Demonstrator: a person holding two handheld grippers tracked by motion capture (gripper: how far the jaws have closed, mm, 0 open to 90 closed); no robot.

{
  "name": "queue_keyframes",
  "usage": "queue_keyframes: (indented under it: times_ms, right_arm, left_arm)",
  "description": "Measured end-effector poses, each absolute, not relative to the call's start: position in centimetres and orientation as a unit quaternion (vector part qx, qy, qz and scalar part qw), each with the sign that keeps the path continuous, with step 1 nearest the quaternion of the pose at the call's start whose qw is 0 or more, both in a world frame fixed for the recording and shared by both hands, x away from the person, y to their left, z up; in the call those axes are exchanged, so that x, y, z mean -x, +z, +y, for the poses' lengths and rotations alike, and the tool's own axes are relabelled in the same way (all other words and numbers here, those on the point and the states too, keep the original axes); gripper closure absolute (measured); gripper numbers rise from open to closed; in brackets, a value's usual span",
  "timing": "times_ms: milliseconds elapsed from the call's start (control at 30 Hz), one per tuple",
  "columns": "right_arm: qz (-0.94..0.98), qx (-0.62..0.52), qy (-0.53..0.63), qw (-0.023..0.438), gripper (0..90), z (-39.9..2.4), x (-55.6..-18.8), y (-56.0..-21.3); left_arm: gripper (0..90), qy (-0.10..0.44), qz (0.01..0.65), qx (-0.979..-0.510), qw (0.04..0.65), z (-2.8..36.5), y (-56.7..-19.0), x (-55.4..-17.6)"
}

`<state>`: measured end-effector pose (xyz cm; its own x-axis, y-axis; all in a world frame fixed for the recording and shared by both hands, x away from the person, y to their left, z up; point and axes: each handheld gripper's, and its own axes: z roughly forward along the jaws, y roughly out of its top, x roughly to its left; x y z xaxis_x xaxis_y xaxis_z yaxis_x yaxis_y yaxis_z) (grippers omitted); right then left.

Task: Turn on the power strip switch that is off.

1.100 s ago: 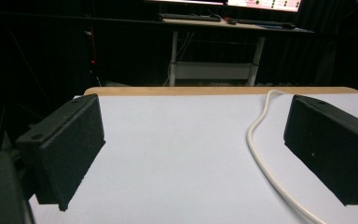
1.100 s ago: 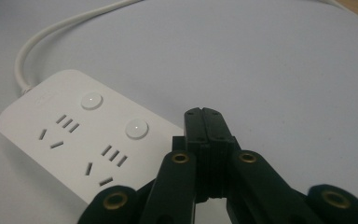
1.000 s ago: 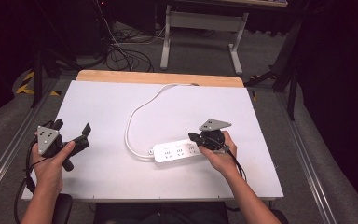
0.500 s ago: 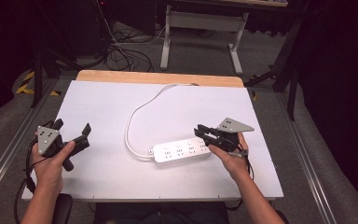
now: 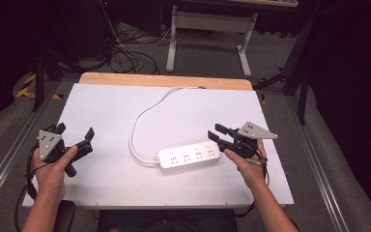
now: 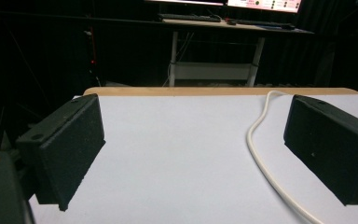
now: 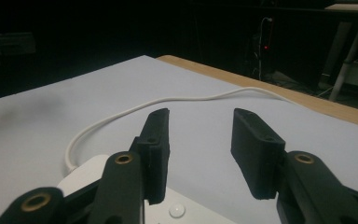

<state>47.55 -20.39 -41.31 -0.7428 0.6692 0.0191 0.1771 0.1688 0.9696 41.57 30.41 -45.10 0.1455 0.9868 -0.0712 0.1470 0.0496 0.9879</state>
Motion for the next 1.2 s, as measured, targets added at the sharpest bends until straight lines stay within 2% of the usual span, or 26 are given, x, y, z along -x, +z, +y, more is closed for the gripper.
queue_keyframes:
  times_ms: [200,400,1067,1200]
  right_arm:
    - [0.724,-0.296,0.584,0.22,55.6,-21.3,-47.5,-41.1]
    - [0.714,-0.304,0.59,0.224,49.7,-21.8,-47.3,-40.9]
    - [0.684,-0.31,0.615,0.24,45.5,-23.1,-47.0,-40.3]
    - [0.679,-0.305,0.621,0.245,41.0,-23.4,-47.0,-40.2]
  left_arm:
    - [5.5,0.408,0.509,-0.556,0.515,30.3,-45.1,-41.6]
    - [5.5,0.408,0.509,-0.556,0.515,30.4,-45.1,-41.6]
    - [5.4,0.408,0.509,-0.556,0.515,30.3,-45.1,-41.7]
    - [5.5,0.407,0.509,-0.556,0.515,30.4,-45.1,-41.7]
